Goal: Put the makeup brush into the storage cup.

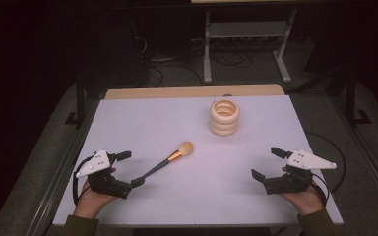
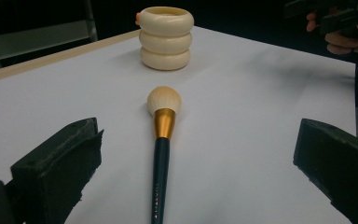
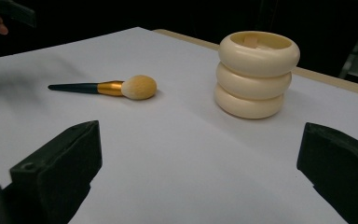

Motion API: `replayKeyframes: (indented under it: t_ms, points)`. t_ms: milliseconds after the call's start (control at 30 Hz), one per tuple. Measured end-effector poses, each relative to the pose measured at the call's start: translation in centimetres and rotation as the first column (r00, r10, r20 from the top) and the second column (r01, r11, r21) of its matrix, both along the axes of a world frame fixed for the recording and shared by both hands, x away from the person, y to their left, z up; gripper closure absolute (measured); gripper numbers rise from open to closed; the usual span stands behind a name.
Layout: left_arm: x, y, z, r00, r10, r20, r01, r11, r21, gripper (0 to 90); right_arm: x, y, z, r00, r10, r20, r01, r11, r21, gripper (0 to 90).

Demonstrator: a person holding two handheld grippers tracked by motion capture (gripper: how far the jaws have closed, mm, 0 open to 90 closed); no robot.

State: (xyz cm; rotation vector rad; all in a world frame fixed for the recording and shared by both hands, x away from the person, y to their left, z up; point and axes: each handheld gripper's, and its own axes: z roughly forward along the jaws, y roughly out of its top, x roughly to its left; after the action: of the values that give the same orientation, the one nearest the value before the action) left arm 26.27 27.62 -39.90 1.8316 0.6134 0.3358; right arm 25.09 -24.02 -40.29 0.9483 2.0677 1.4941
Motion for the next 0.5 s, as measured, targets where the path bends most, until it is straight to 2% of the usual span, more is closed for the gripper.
replayKeyframes:
  t_ms: [100, 200, 400, 500]
  points:
    - [0.01, -0.14, -0.05, 1.0, 0.0, -0.005, 0.0, 1.0, 0.005, 0.5, 0.07, -0.19, 0.04, 0.9999, 0.0, 0.013, 0.0, 1.0, 0.003, 0.0]
    - [0.09, -0.21, 0.0, 1.0, -0.003, -0.002, 0.003, 1.0, 0.006, 0.5, 0.0, -0.31, 0.05, 1.0, -0.006, -0.001, 0.006, 1.0, 0.017, 0.0]
    - [0.47, -0.28, 0.02, 1.0, 0.0, -0.009, 0.0, 1.0, 0.0, 0.5, 0.09, -0.51, 0.05, 0.9999, -0.013, 0.008, 0.013, 1.0, 0.022, 0.0]
    - [0.68, -0.36, 0.05, 0.9999, 0.0, -0.012, 0.0, 1.0, 0.002, 0.5, 0.09, -0.6, 0.06, 0.9998, -0.02, -0.002, 0.02, 0.999, 0.027, 0.0]
